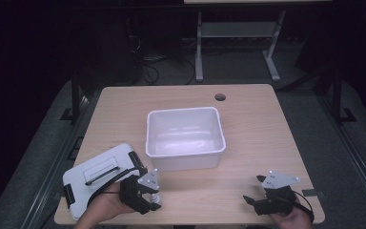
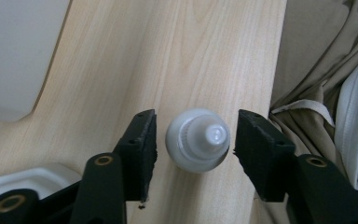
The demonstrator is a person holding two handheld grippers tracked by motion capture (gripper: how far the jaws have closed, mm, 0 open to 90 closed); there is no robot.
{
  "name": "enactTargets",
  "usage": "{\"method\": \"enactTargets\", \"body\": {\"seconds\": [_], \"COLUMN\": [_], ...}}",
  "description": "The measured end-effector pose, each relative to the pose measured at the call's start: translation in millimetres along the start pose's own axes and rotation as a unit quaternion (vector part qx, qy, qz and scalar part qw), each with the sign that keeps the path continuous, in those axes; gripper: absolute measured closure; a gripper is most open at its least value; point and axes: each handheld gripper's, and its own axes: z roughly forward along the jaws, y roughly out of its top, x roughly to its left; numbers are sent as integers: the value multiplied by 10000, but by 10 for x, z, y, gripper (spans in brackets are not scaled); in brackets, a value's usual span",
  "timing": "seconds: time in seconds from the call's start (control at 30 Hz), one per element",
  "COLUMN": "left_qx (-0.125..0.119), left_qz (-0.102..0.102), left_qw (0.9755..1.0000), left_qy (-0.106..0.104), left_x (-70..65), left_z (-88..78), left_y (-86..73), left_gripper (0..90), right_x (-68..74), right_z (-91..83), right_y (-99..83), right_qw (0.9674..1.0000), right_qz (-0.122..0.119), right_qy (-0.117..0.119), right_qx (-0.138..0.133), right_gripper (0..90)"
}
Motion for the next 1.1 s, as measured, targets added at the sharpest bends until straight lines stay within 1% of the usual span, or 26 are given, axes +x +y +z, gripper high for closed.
{"method": "enactTargets", "body": {"seconds": [0.1,0.2,0.37,0.43,0.53,0.8,0.93,1.1], "left_qx": [27,87,88,133,180,204,221,236], "left_qz": [16,59,66,109,146,184,185,138], "left_qw": [10000,9999,9999,9999,9997,9996,9996,9996], "left_qy": [44,28,-14,-12,-26,-1,40,50], "left_x": [6,14,16,10,9,13,24,44], "left_z": [13,22,38,58,69,68,61,42], "left_y": [3,7,18,26,37,50,47,30], "left_gripper": [511,534,569,582,585,591,597,598], "right_x": [1,5,1,2,2,-1,-3,-4], "right_z": [2,5,4,10,6,8,0,-1], "right_y": [0,3,1,-1,1,-1,-1,-4], "right_qw": [10000,10000,10000,10000,10000,10000,10000,10000], "right_qz": [5,3,-1,-8,7,1,7,21], "right_qy": [8,15,12,22,19,24,13,19], "right_qx": [1,0,5,13,7,10,-3,4], "right_gripper": [158,158,158,158,158,158,158,158]}}
